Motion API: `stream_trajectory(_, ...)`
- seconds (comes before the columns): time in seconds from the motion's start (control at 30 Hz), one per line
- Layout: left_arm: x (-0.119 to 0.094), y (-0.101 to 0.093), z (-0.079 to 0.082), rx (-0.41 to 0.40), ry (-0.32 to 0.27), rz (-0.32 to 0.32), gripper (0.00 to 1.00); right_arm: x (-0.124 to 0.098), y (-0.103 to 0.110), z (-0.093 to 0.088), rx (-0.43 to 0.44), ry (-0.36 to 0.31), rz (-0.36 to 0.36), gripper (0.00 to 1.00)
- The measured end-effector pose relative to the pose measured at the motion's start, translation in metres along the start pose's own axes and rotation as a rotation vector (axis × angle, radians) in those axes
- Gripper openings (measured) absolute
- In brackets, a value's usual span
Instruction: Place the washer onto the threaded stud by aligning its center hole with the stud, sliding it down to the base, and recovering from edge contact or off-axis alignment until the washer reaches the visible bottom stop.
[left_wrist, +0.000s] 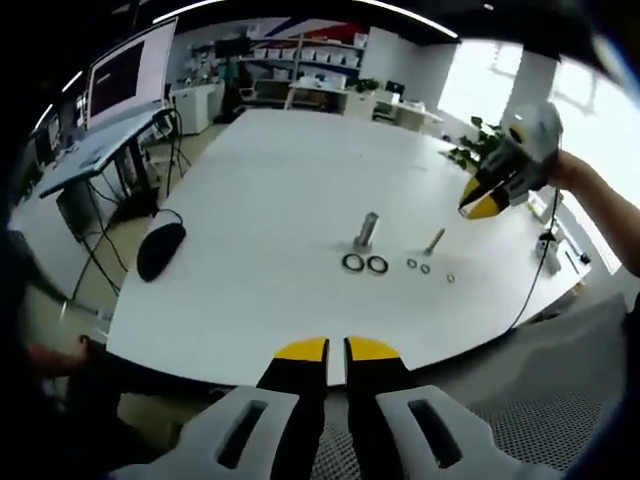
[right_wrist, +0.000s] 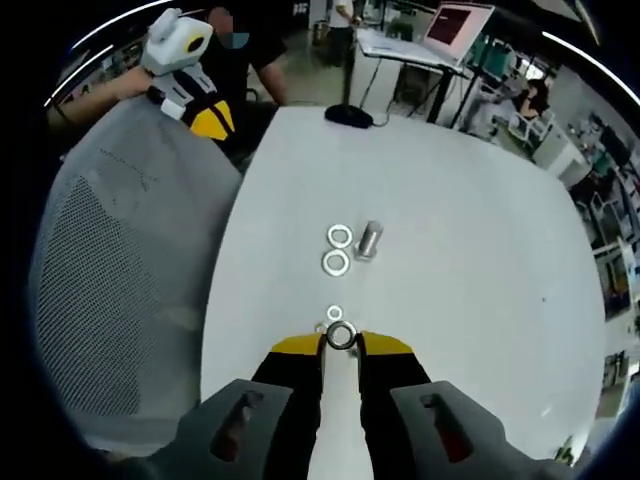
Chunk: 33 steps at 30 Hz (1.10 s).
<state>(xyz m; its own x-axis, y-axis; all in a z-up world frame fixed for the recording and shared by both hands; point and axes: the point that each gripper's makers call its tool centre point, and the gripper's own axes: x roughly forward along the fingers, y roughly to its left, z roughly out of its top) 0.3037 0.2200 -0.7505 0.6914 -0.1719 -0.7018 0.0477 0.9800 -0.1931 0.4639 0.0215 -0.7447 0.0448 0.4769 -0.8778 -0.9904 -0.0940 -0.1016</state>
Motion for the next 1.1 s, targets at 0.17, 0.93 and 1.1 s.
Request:
stream_trajectory(0.17, 0.0, 0.0, 0.0, -0.005, -0.002, 0.004, 0.04, 0.002, -0.01, -0.002, -0.036, 0.024, -0.004, 0.14)
stream_trajectory(0.93, 0.0, 0.003, -0.003, -0.026, 0.015, 0.013, 0.04, 0.045, -0.014, -0.037, -0.095, 0.16, 0.077, 0.14)
stream_trajectory(1.1, 0.0, 0.004, -0.003, -0.027, 0.02, 0.017, 0.04, 0.047, -0.013, -0.041, -0.102, 0.169, 0.081, 0.14)
